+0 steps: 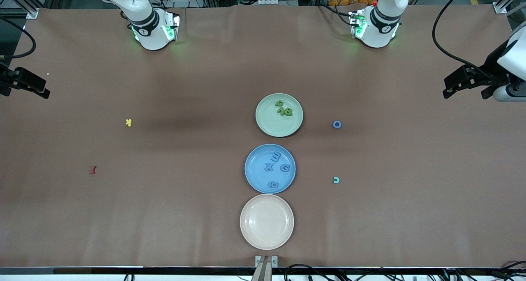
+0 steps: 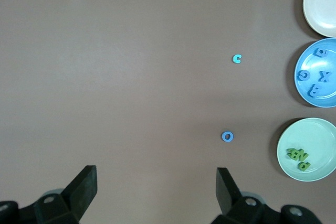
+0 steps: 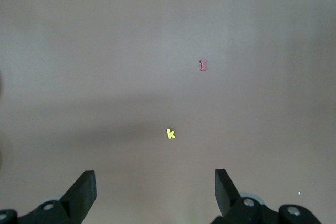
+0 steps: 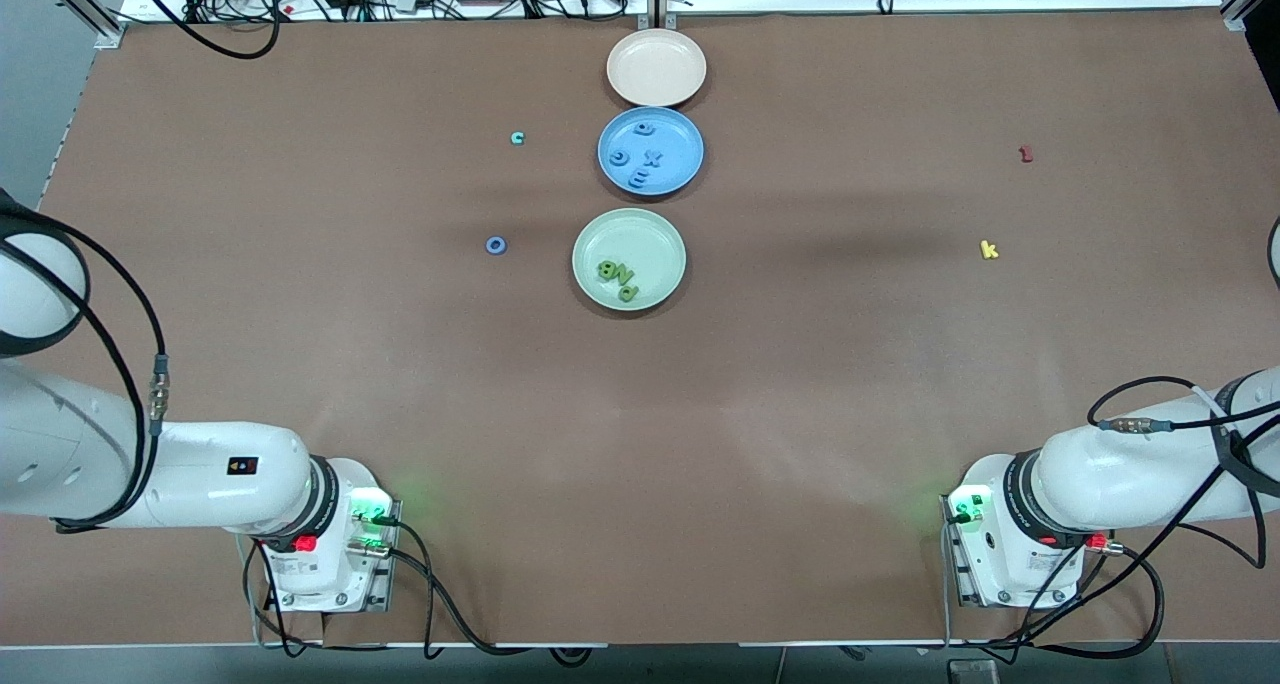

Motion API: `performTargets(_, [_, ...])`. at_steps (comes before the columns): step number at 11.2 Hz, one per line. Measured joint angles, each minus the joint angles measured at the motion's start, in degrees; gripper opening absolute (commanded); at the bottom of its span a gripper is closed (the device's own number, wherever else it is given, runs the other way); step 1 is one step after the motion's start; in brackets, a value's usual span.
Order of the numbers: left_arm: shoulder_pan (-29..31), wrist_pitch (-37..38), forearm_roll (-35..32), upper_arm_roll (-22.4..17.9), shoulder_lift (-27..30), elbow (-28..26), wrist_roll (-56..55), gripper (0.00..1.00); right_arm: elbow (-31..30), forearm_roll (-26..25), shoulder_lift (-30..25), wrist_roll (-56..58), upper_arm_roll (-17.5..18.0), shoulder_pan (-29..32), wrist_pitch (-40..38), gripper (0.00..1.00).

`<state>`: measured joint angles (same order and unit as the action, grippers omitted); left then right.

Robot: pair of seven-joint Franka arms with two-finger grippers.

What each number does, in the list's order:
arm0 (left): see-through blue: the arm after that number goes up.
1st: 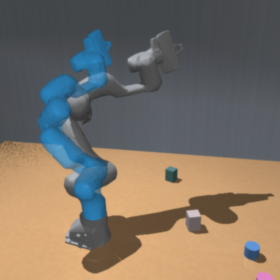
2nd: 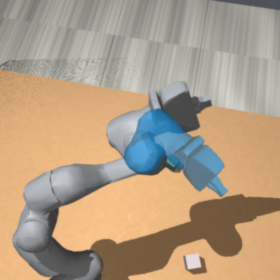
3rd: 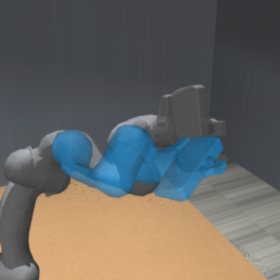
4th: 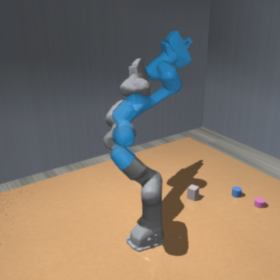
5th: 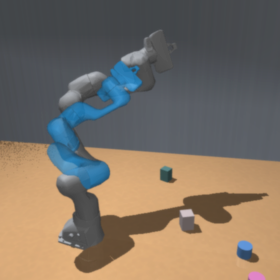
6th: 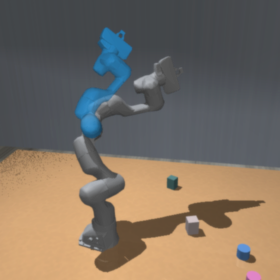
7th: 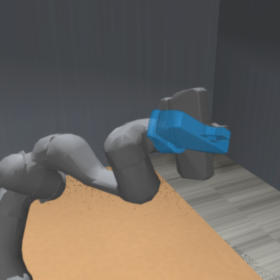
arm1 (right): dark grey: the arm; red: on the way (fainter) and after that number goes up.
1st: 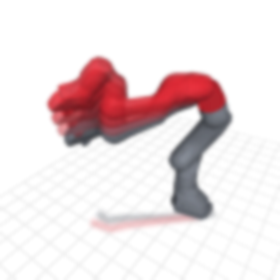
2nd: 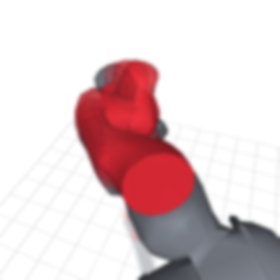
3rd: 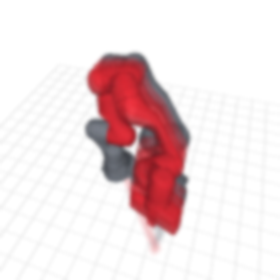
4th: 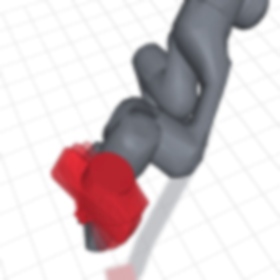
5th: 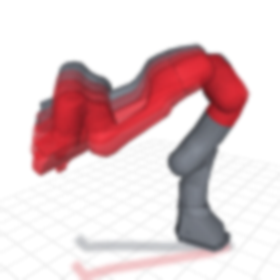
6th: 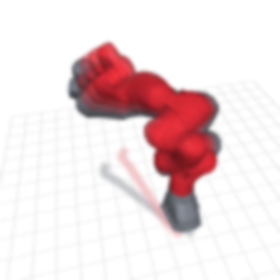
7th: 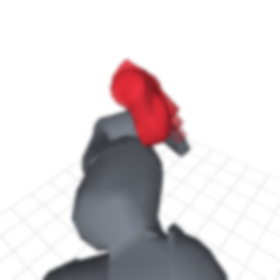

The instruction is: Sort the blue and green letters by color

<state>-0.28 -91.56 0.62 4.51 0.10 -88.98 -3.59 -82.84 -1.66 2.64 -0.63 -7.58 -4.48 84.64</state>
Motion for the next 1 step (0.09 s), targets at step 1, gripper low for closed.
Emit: performTargets(1, [0.0, -0.02, 0.0, 0.0, 0.0, 0.0, 0.0, 1.0, 0.0, 0.0, 0.04, 0.0, 0.0, -0.03, -0.04, 1.0])
